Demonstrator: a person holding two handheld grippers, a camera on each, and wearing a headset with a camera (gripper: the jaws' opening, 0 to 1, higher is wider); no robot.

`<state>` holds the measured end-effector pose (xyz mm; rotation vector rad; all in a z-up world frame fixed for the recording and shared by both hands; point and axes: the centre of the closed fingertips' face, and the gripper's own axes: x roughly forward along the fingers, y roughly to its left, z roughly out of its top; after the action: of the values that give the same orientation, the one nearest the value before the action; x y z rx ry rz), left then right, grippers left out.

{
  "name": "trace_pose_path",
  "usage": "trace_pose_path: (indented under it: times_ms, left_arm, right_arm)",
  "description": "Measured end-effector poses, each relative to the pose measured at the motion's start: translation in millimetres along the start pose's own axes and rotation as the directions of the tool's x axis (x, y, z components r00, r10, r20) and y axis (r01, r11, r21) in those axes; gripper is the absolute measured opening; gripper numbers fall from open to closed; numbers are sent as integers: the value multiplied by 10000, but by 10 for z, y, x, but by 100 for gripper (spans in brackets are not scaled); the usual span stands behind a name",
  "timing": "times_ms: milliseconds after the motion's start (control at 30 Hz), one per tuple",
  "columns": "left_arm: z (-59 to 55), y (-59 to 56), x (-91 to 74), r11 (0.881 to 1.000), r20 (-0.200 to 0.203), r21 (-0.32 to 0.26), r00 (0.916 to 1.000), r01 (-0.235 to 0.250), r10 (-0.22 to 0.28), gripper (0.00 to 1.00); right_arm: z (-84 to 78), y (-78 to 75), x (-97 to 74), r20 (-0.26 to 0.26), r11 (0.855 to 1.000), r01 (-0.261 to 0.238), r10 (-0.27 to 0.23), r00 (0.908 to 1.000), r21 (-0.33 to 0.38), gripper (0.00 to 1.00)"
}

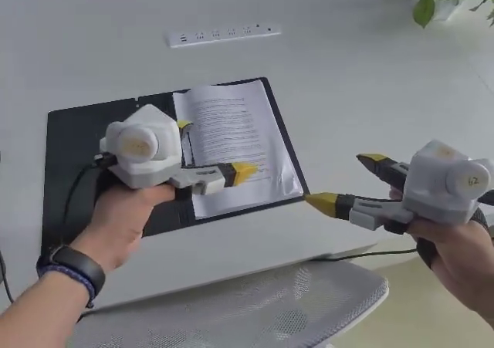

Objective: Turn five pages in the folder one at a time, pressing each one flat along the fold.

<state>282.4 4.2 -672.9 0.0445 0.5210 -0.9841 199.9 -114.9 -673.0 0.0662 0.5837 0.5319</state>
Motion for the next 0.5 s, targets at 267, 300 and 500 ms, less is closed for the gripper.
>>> trace_pose_path:
  times_ms: [267,300,500]
  left_arm:
    - [-99,-152,345,9991,-361,73,9985,420,-417,80]
    - [-114,-172,382,9989,-395,77,9982,459,-456,79]
    - [-267,-254,612,9981,-735,258,9958,567,-547,77]
  right_arm:
    - [7,-31,-11,53,9999,34,-35,10000,130,81]
    - [2,-35,-12,46,9999,45,-45,10000,147,81]
    - [-40,-59,-29,-10,9997,69,-69,10000,223,81]
